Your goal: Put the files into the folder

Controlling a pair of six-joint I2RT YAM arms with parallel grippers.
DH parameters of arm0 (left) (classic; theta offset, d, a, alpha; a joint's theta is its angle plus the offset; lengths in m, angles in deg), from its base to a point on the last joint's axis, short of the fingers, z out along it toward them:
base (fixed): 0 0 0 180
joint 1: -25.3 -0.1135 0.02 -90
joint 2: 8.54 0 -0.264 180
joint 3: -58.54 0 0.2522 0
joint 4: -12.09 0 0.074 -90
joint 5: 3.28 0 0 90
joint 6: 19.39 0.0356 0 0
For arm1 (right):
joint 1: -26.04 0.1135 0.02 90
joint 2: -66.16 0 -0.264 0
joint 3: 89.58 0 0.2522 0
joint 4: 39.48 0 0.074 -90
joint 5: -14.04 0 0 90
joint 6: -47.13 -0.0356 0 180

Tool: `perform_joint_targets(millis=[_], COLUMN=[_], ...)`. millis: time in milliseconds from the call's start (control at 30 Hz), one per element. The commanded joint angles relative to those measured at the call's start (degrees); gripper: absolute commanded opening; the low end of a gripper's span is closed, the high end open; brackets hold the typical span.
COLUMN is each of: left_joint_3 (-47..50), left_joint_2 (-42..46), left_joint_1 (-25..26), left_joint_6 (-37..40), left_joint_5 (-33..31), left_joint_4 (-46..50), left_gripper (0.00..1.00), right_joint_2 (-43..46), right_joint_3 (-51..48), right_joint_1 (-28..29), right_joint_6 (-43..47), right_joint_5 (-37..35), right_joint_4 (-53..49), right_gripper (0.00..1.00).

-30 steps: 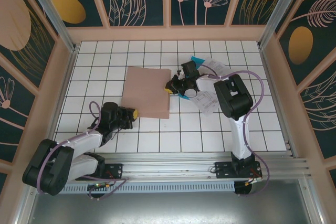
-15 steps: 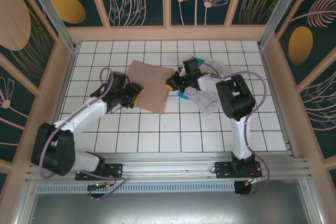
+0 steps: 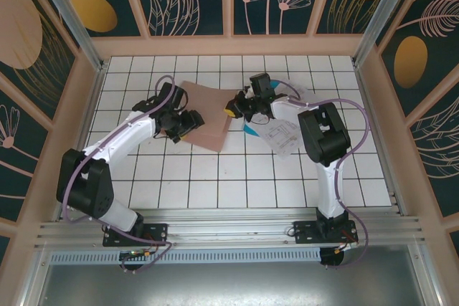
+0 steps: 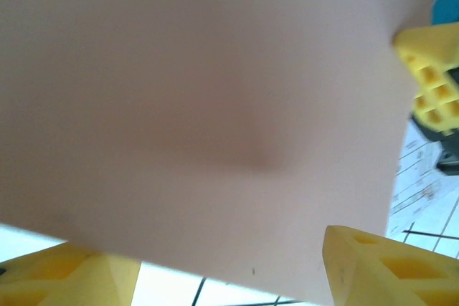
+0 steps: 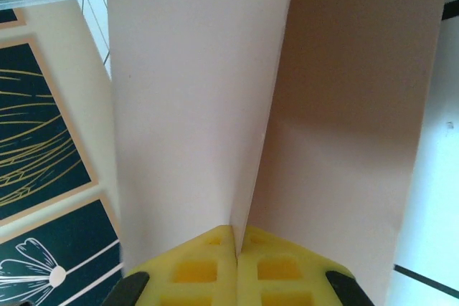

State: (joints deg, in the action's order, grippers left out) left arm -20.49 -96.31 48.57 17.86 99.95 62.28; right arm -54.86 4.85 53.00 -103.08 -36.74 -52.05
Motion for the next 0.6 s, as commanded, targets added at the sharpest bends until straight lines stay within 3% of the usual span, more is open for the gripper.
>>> perform_joint_targets(millis=[0,200,367,567], left_joint_3=[0.96,-0.98,-7.59,-22.18], left_joint_2=[3.71,5.64,2.60,-9.76], left_joint_1=[0.20,0.21,0.48,8.40], left_joint_6=[0.47,3.23,8.75,18.20], left_joint_5=[0.48,2.33,-0.23,-4.74], left_joint_4=[4.72,10.86,11.94,11.54], left_gripper=[0.69,0.71,0.70,0.63], right_joint_2=[0.75,0.92,1.29,1.72], right_joint_3=[1.91,1.88,2.32,4.16], right_joint_1=[0.83,0.92,0.99,1.10], right_joint_6=[-0.57,-0.56,0.11,0.31], right_joint_5=[2.20,2.18,1.49,1.31], right_joint_4=[-2.85,-3.09,-4.79,-6.32], right_gripper=[0.00,0.00,0.00,0.00])
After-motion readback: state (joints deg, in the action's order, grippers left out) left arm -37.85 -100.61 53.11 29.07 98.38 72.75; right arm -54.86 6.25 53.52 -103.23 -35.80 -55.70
